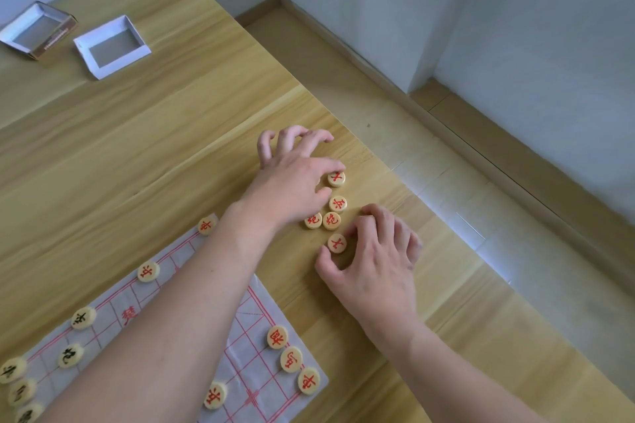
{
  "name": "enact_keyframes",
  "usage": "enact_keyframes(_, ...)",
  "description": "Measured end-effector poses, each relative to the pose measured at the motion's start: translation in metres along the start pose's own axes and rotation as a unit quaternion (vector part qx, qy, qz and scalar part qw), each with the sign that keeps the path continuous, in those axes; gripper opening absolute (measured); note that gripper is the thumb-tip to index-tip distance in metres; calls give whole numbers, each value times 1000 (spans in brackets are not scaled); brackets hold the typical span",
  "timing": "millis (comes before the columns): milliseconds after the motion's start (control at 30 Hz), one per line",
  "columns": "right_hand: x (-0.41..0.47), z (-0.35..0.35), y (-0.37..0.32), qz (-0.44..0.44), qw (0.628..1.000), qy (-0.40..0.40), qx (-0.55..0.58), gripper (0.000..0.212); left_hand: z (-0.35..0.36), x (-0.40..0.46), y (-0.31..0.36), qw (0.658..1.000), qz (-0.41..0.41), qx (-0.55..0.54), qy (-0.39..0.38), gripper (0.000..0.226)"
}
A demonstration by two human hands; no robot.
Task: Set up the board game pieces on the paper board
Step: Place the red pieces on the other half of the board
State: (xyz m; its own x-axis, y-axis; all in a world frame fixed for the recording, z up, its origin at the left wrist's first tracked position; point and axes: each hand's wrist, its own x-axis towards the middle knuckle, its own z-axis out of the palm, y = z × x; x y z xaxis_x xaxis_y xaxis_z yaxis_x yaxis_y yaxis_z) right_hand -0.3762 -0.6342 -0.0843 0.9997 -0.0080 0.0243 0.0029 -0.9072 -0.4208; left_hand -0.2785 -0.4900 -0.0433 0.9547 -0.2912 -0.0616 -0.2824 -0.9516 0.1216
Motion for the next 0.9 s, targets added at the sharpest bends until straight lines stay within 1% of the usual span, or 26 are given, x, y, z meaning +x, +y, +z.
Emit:
enact_keyframes(167, 1, -2, 3, -15, 1000, -11, 8, 32, 3, 5, 0, 1000, 7, 8, 19, 16)
enact_keyframes(267, 1, -1, 3, -15, 1000, -8, 13, 28, 6, 7, 2, 999, 5, 13, 33, 14)
enact_keyframes(433, 2, 0, 3, -15, 1000, 4, 16, 29, 7, 6, 3, 999, -7, 1, 51, 13)
enact_keyframes(533, 2, 0, 3, -22, 999, 6, 27, 27, 1, -4, 5, 994, -52, -11, 95, 15)
enact_keyframes(633, 0, -2, 4, -19, 998, 22, 52, 27, -9, -25, 0, 983, -118, -23, 141, 19)
enact_keyframes(700, -4, -3, 4, -18, 998, 23, 63, 26, -14, -44, -9, 973, -166, -23, 159, 20)
enact_keyframes(767, -11, -4, -3, -23, 997, 9, 74, 25, -14, -67, -19, 964, -208, -20, 163, 20)
enact_keyframes(900, -33, -2, -31, -66, 995, -14, 73, 26, -7, -109, -32, 951, -271, -21, 147, 21)
